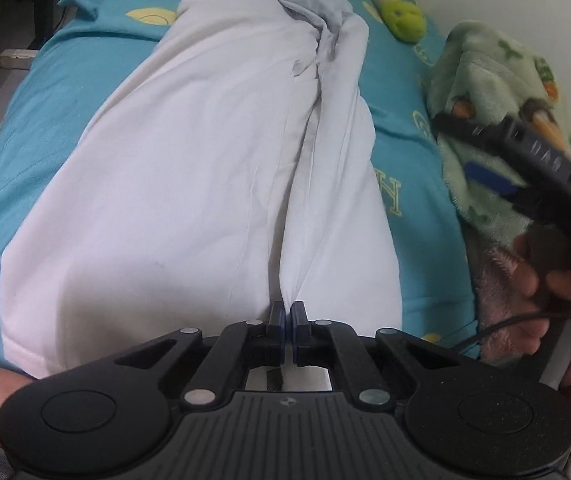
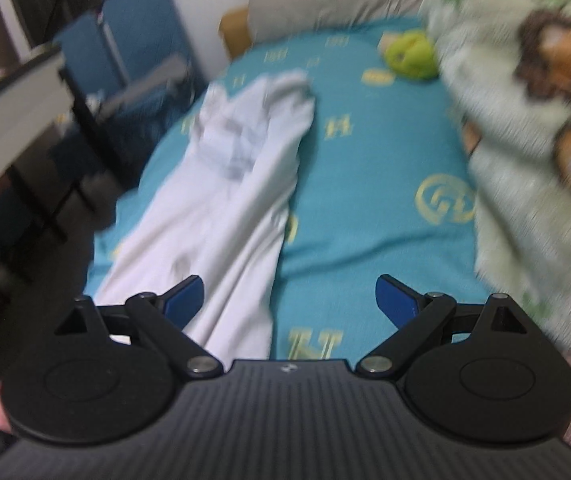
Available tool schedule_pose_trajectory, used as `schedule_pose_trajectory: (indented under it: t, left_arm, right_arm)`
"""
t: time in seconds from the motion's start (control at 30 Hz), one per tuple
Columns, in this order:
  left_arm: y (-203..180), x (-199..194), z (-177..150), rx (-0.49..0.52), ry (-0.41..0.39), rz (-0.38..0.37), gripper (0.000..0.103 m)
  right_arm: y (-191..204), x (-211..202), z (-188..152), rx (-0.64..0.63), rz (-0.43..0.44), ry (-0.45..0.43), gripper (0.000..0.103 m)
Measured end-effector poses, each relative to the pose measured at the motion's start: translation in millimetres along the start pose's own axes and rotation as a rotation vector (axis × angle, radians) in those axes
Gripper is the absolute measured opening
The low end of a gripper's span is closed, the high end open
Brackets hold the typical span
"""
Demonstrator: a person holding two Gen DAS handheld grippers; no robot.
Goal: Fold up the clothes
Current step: 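Pinch the T-shirt edge with the left gripper and pull it straight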
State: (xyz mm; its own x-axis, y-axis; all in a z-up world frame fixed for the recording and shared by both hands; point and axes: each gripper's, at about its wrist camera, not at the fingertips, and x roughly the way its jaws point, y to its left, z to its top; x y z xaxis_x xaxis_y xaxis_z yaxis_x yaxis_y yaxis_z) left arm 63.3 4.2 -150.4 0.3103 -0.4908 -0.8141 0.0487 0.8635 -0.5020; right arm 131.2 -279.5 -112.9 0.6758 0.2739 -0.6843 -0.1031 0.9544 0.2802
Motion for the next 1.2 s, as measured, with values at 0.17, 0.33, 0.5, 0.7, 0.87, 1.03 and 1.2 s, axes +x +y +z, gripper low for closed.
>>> schedule_pose_trajectory:
  t: [0.17,0.33,0.5,0.7,0.87,1.03,1.2]
  left_arm:
    - [-3.1,-27.3,10.9,0.017,-0.119,-0.078,0.044]
    - [5.6,-46.9,59.9,-0.086,-0.228,-0.124,0.057]
    - [14.4,-12.7,148.6,-0.278,-0.293,-0.136,0.060]
    - [17.9,49.5,229.0,-0.338,-0.367,-0.096,0.056]
    - [8.2,99.7,264.4,-0.292,-0.371,-0.088,0.046]
    - [13.4,134.3,282.0,-0.305,-0.356,-0.046,0.032]
    - [1.9,128.2,290.6,-0.221,-0.409,-0.055,0.002]
  right_arm:
    - [12.8,-6.6,-9.2,-0.007,-0.013,0.041,0.094]
    - [21.3,-23.0,-3.7,0.032,-0.018,-0.037,0.094]
    - [28.4,-25.7,5.4,-0.020,-0.037,-0.130,0.094]
    - [14.4,-9.4,21.2,0.041,-0.016,-0.185,0.094]
    - [-0.8,17.0,35.2,0.074,-0.014,-0.205,0.094]
    - [-15.5,44.4,40.7,0.127,0.018,-0.163,0.094]
    - [-21.1,50.0,38.9,0.173,0.029,-0.146,0.094]
